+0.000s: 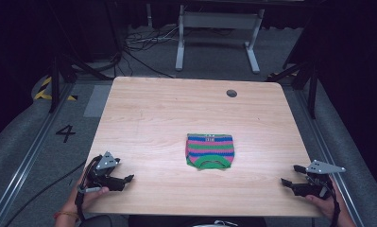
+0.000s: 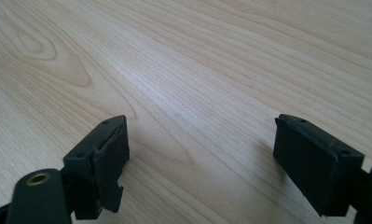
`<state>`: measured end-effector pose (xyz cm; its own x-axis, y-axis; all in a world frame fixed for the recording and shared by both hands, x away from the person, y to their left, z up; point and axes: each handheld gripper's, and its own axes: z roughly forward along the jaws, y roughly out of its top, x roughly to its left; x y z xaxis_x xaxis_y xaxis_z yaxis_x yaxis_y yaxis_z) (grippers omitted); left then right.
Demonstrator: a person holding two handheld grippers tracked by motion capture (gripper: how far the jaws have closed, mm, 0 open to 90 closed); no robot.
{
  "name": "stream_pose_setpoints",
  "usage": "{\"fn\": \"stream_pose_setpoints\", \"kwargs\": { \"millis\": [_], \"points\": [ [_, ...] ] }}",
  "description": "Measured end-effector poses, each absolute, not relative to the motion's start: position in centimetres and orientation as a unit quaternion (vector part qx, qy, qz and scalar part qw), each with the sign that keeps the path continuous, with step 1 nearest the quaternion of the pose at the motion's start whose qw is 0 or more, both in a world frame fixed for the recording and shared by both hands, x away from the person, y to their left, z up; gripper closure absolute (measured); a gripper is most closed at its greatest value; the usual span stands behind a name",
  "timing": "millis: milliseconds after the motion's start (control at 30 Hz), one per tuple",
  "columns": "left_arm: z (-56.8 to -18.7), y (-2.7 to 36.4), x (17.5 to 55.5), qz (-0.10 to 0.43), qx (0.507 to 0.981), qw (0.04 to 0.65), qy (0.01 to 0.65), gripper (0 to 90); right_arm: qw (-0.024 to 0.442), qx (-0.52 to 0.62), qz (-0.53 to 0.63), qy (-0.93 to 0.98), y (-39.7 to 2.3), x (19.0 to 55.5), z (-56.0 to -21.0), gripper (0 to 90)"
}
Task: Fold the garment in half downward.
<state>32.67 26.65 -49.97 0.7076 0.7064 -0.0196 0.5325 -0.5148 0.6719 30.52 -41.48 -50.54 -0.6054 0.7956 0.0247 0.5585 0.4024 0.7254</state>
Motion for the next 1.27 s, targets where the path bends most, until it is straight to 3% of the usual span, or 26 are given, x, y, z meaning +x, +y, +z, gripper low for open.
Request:
{"fn": "stream_pose_setpoints", "kwargs": {
  "millis": [1267],
  "points": [
    [-50.04, 26.44, 32.97, 0.125, 0.859, 0.330, 0.370, 9.7, 0.165, 0.414, 0.358, 0.821, -41.52, 30.54, -50.54, 18.3]
  ]
}}
